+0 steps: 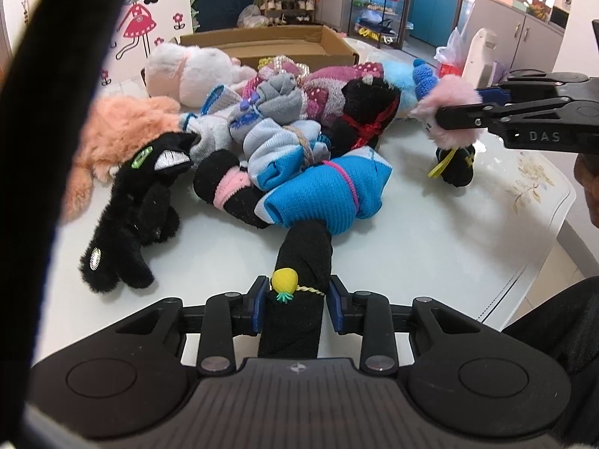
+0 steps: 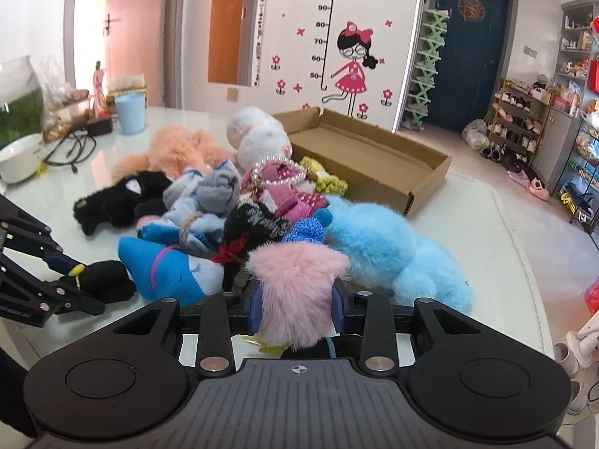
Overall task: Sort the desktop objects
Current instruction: 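Lift the black sock with the left gripper while the right lifts the pink fluffy toy, then carry both items into the cardboard tray and open both grippers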
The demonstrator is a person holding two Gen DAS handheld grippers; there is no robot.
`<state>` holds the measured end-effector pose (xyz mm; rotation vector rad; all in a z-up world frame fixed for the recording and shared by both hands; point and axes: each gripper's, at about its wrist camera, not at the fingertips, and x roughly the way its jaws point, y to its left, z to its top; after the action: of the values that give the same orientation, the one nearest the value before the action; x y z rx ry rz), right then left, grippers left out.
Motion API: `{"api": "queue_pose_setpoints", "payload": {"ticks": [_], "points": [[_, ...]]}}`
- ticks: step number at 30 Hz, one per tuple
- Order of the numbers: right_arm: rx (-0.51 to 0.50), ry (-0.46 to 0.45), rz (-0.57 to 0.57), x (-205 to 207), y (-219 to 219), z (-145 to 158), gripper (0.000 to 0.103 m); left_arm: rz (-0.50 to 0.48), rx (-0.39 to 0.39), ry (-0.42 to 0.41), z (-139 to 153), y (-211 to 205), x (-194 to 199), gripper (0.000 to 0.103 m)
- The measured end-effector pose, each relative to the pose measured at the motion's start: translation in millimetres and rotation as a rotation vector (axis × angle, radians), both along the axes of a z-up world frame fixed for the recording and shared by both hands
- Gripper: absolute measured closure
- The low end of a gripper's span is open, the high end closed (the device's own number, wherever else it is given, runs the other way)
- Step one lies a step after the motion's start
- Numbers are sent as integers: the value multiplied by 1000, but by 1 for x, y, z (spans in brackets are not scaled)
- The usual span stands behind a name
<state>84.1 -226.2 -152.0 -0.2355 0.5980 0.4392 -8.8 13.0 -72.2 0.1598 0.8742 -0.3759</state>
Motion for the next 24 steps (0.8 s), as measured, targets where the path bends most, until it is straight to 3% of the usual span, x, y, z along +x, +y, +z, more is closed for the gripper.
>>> {"api": "queue_pose_setpoints", "payload": {"ticks": [15,20,24], "points": [[56,-76,2,-5,-2,42,62,5,7,-100,51,-2,5,75],[81,-101,-1,16,-2,65,62,-5,7,-142,83,-13,31,75],[97,-108,-14,51,-3,83,62,-9,-3,-165,109,-27,74,75]]}}
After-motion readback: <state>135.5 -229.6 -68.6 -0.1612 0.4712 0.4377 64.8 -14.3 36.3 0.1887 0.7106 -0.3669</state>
